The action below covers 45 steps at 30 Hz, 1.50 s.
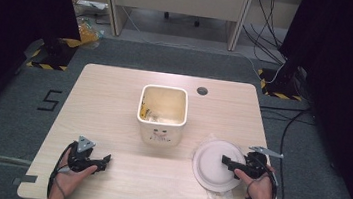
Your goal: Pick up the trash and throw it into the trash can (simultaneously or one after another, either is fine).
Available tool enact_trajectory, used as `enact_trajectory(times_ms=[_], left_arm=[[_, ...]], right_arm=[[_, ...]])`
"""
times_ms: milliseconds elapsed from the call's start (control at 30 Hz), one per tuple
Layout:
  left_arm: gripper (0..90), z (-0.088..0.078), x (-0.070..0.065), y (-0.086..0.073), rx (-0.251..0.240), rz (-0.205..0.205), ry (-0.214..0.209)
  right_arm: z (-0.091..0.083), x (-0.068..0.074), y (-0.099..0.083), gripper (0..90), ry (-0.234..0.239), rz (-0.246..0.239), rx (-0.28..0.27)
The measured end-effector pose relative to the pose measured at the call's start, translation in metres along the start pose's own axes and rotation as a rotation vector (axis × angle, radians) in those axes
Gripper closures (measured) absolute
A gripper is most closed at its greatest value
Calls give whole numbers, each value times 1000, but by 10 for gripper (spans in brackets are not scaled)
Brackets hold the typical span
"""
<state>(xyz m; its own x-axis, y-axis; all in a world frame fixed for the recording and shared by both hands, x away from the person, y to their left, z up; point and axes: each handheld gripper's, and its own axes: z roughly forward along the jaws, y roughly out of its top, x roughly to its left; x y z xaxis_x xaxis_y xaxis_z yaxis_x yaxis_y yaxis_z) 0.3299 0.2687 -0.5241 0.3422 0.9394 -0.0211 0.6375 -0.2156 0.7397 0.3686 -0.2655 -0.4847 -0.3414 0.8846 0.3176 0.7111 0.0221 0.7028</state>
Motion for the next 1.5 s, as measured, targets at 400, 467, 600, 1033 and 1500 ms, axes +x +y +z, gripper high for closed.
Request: enact_trajectory(times_ms=[400,467,600,1033,1500], left_arm=[[163,-2,-1,0,-13,-11,-37],[162,-3,-4,0,-21,-26,-61],[162,-9,-27,7,-39,-2,-118],[167,17,-131,30,-27,161,-290],[173,57,-201,57,-28,236,-354]], right_arm=[[-36,0,10,197,-4,-31,-91],[-41,-1,11,201,-6,-37,-105],[-50,-1,14,232,15,-60,-121],[-46,1,14,260,25,-110,-89],[-40,-2,11,267,45,-114,-62]])
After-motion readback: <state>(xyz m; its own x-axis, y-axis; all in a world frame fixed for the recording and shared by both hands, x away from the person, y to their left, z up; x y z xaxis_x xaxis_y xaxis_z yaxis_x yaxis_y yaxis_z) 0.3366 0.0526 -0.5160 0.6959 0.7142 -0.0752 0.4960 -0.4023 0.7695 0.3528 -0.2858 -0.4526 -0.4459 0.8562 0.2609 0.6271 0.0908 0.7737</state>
